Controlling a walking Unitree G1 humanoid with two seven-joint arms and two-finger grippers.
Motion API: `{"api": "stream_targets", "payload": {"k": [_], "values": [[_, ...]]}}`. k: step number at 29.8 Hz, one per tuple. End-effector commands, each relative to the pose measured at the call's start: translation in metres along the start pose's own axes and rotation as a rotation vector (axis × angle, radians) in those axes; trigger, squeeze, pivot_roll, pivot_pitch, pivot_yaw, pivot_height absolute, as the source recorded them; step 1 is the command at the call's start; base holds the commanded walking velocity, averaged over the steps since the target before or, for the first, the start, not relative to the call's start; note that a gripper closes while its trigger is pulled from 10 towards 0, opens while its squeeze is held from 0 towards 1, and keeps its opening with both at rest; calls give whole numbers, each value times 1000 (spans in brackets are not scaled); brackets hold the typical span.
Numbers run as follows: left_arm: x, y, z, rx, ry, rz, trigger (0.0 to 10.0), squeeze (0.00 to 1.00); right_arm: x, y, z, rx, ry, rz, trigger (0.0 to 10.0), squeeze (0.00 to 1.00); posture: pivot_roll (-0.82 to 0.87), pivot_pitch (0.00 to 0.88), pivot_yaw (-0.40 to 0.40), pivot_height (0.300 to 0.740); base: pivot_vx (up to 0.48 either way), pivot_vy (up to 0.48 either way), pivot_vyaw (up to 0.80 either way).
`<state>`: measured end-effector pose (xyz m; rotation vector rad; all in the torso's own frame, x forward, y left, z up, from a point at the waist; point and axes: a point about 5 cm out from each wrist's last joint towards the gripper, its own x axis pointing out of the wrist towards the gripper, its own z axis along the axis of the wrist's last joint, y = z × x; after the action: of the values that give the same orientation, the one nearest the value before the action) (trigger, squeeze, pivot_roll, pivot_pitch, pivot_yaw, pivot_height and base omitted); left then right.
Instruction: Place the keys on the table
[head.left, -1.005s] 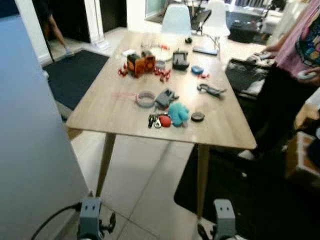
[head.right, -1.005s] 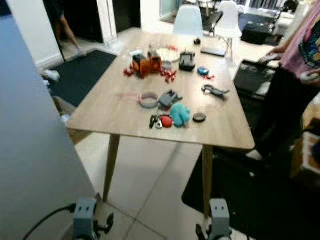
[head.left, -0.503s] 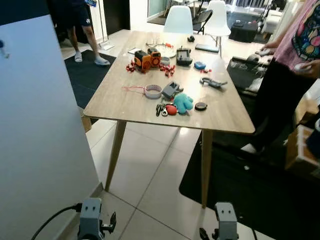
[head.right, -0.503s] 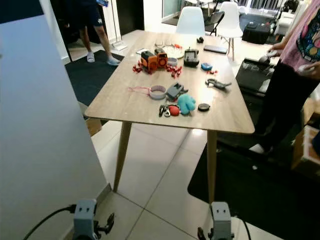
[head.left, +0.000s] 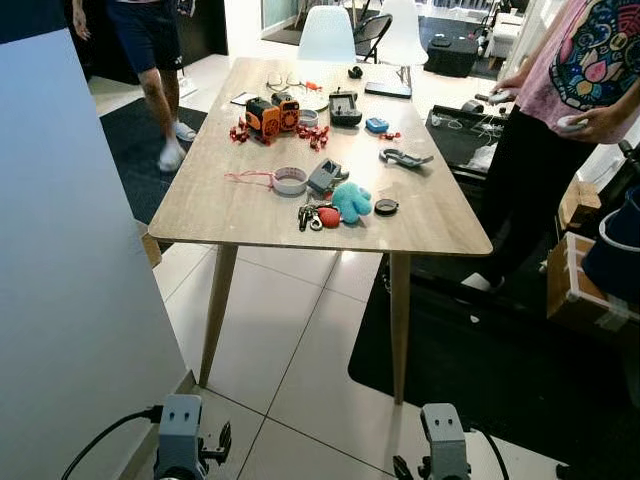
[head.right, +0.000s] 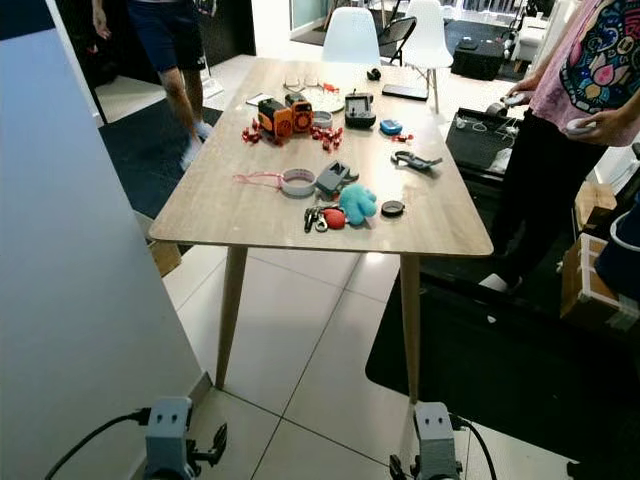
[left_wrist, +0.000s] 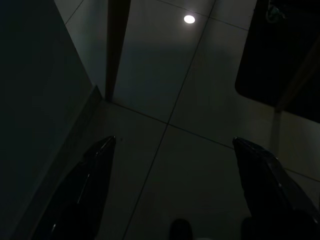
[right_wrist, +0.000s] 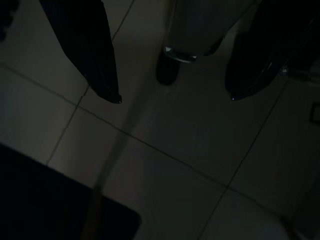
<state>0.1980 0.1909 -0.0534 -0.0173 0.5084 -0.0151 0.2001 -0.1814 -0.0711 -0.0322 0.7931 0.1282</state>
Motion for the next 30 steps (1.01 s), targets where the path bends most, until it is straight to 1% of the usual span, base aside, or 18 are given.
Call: {"api": "stream_targets", "payload": {"k": [1,6,8,13,30], "values": [[-1,1,-2,-1,6,5,10000,0,-1,2,-5,-23,12,13,10000,0,61,24,-34,740,0,0,800],[-1,1,-1,1,2,10,10000,0,-1,4,-6,-38,13,25,10000,0,58,31,-34,740,0,0,800],[0,2,-1,-18,2,28,10000,0,-1,4,-6,-42,14,26,10000,0,57,34,-33,740,0,0,800],[0,1,-2,-36,14,34,10000,0,-1,6,-6,-47,13,29,10000,0,55,43,-30,740,0,0,800],[-2,3,-6,-40,28,54,10000,0,1,12,-3,-70,9,57,10000,0,59,55,-42,740,0,0,800]]}}
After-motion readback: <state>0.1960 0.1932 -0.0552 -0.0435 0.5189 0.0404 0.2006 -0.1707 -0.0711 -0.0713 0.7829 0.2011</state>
